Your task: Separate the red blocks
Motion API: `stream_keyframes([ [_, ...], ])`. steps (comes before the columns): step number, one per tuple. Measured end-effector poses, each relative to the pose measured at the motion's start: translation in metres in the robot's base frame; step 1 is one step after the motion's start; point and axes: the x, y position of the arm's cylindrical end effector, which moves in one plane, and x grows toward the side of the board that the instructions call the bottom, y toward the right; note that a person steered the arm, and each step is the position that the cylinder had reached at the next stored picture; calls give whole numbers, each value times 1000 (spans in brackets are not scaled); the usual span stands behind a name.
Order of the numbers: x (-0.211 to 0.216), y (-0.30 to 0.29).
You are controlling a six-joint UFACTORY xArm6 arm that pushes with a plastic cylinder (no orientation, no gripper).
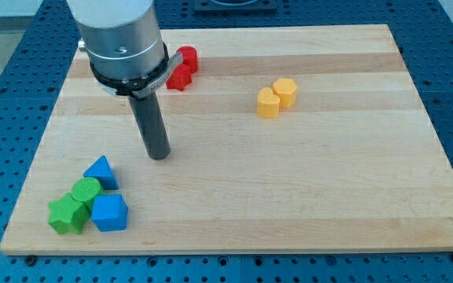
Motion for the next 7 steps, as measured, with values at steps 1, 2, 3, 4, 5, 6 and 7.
stream_keyframes([
  [1,0,-1],
  [2,-31,-26],
  [3,-48,-37],
  [4,-110,-41],
  [5,-149,-44],
  [6,-189,-45],
  [7,-191,-24],
])
